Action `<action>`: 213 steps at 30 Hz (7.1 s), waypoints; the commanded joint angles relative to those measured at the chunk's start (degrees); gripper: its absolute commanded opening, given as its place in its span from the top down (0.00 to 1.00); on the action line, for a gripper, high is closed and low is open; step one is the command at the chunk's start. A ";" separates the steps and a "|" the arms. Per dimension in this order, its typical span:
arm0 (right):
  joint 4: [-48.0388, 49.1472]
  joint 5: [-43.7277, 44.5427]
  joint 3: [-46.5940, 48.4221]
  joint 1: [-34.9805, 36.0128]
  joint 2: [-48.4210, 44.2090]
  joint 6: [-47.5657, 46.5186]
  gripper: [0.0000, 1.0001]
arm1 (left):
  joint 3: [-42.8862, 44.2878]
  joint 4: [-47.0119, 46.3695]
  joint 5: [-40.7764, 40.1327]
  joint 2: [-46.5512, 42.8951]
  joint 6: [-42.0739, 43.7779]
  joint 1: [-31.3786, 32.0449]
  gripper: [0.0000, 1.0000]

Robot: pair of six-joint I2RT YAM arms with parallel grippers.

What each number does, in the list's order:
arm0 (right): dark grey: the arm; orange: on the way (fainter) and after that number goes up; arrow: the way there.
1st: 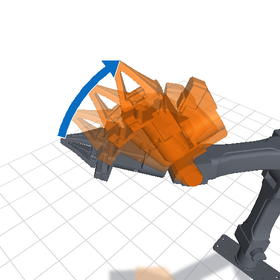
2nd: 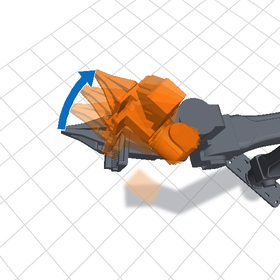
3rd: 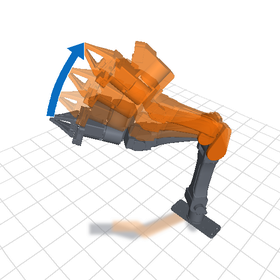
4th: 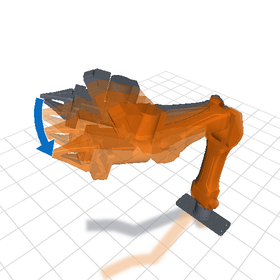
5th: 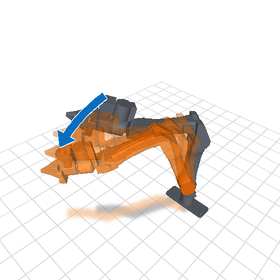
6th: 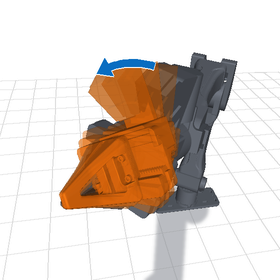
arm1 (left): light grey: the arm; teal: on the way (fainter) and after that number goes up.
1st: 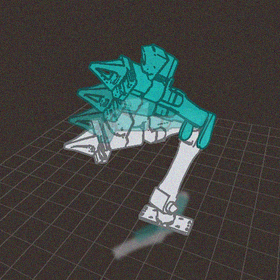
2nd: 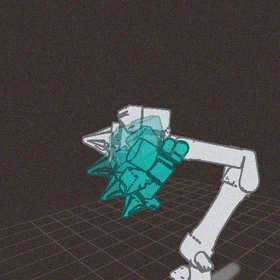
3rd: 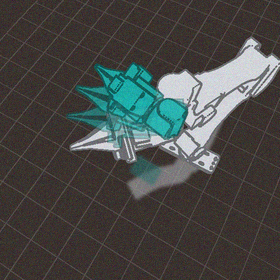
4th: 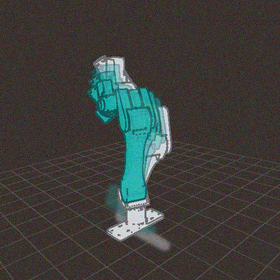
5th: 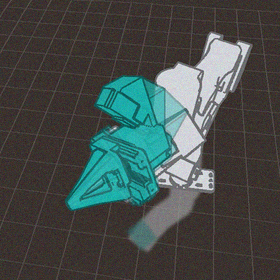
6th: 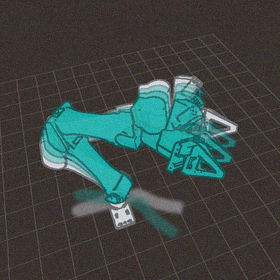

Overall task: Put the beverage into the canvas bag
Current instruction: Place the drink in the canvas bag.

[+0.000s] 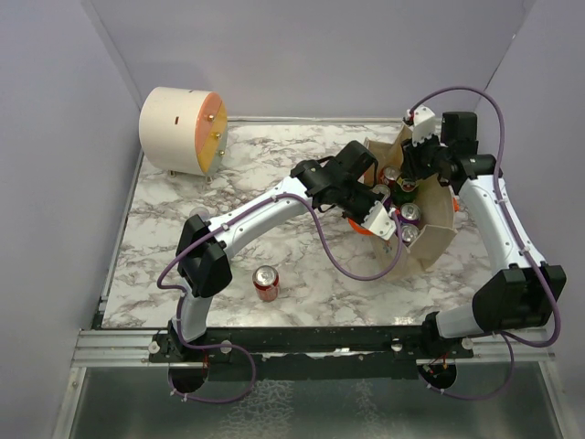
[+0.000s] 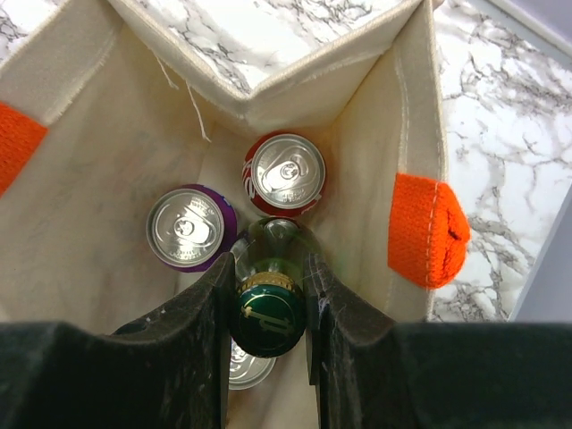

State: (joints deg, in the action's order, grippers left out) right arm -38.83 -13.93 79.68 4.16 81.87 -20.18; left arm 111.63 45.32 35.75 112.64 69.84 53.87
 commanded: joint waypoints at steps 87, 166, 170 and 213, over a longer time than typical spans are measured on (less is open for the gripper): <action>-0.08 0.13 -3.04 -0.30 -0.05 -8.12 0.33 | 0.77 -0.77 0.38 0.74 -1.11 1.59 1.00; -11.14 -5.64 -0.98 -14.88 -3.29 4.62 0.77 | 15.98 -36.19 -31.26 15.18 -59.91 0.98 0.24; -11.12 -5.85 -1.02 -15.02 -3.46 4.63 0.79 | 16.99 -36.25 -32.00 17.52 -60.33 0.98 0.25; -11.51 -7.44 -1.49 -15.85 -4.31 4.63 0.92 | 18.57 -38.08 -27.56 24.93 -64.17 0.90 0.79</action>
State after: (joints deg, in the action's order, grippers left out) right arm -51.03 -18.96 77.30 -11.33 78.24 -16.27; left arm 129.97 8.58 6.46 136.97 6.96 54.87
